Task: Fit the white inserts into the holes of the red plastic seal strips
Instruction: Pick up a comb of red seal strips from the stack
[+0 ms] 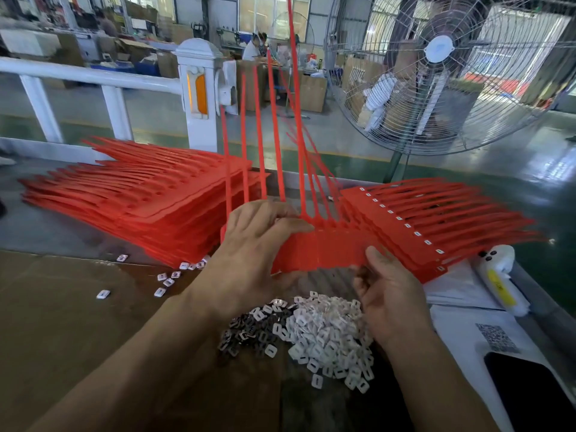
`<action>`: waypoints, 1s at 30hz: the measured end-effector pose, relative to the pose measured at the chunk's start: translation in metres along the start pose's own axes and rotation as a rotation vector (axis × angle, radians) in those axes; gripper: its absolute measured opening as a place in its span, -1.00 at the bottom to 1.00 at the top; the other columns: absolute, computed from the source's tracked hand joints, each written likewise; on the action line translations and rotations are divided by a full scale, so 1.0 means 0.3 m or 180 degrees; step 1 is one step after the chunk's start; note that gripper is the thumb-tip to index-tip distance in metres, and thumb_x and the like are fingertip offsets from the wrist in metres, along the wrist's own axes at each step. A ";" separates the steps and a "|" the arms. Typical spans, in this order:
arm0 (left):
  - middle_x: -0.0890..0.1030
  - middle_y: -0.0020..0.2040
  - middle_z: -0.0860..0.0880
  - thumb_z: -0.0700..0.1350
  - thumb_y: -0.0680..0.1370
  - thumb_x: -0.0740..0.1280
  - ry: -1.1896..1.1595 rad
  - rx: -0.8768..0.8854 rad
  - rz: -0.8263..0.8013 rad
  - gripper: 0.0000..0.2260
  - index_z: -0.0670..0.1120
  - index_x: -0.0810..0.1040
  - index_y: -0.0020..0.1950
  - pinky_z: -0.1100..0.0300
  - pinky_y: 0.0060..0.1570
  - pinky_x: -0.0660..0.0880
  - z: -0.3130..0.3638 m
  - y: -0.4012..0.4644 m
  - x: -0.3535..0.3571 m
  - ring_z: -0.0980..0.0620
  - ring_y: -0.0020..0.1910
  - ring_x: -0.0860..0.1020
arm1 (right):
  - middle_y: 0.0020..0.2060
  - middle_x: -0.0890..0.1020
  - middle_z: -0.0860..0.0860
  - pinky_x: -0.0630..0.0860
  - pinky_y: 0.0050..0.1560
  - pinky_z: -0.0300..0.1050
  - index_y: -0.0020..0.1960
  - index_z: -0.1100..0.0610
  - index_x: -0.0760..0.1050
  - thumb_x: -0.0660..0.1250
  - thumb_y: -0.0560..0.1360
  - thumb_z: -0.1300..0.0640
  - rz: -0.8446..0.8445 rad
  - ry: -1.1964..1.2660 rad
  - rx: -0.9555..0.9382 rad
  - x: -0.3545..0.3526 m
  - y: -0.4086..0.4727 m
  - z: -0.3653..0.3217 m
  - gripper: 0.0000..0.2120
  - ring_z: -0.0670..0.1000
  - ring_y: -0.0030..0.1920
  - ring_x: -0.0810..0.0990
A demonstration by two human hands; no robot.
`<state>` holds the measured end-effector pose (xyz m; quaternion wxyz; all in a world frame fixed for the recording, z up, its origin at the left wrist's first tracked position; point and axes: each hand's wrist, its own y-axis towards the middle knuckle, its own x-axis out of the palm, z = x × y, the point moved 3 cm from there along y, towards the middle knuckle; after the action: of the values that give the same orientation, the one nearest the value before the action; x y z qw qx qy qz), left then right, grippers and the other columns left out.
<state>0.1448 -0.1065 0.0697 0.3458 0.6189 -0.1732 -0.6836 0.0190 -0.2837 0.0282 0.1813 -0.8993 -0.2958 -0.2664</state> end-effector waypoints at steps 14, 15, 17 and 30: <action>0.34 0.52 0.13 0.12 0.56 0.37 0.0279 -0.0374 -0.0975 -0.46 0.12 0.36 0.52 0.04 0.50 0.06 -0.078 -0.040 0.119 0.04 0.52 0.23 | -0.32 0.73 0.08 0.57 -0.44 -0.19 0.00 0.15 0.62 0.44 0.55 0.27 0.0354 -0.2021 -0.0716 -0.075 0.039 -0.019 -0.93 0.00 -0.37 0.71; 0.31 0.54 0.14 0.14 0.58 0.35 0.0275 -0.0372 -0.1037 -0.47 0.14 0.34 0.54 0.04 0.50 0.06 -0.083 -0.045 0.127 0.06 0.53 0.22 | -0.31 0.74 0.08 0.59 -0.42 -0.16 0.01 0.14 0.62 0.44 0.55 0.27 0.0370 -0.2029 -0.0661 -0.083 0.045 -0.015 -0.93 0.02 -0.36 0.72; 0.28 0.57 0.17 0.15 0.60 0.33 0.0258 -0.0385 -0.1119 -0.47 0.16 0.30 0.56 0.06 0.51 0.05 -0.093 -0.052 0.140 0.09 0.55 0.20 | -0.32 0.74 0.06 0.64 -0.35 -0.07 0.00 0.12 0.60 0.43 0.56 0.27 0.0419 -0.2125 -0.0569 -0.098 0.058 -0.008 -0.93 0.06 -0.35 0.73; 0.50 0.35 0.10 0.06 0.53 0.45 0.0333 -0.1388 -0.0421 -0.62 0.11 0.56 0.35 0.04 0.35 0.27 -0.157 -0.126 0.064 0.02 0.37 0.39 | -0.37 0.71 -0.06 0.61 -0.28 -0.05 0.00 0.00 0.67 0.46 0.52 0.04 0.0642 -0.3389 -0.0831 -0.138 0.060 -0.023 -0.91 -0.05 -0.35 0.69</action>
<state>0.1806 -0.0843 0.0224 0.4344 0.5742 0.0377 -0.6930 -0.0004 -0.3188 0.0065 -0.0814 -0.9486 -0.2235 0.2089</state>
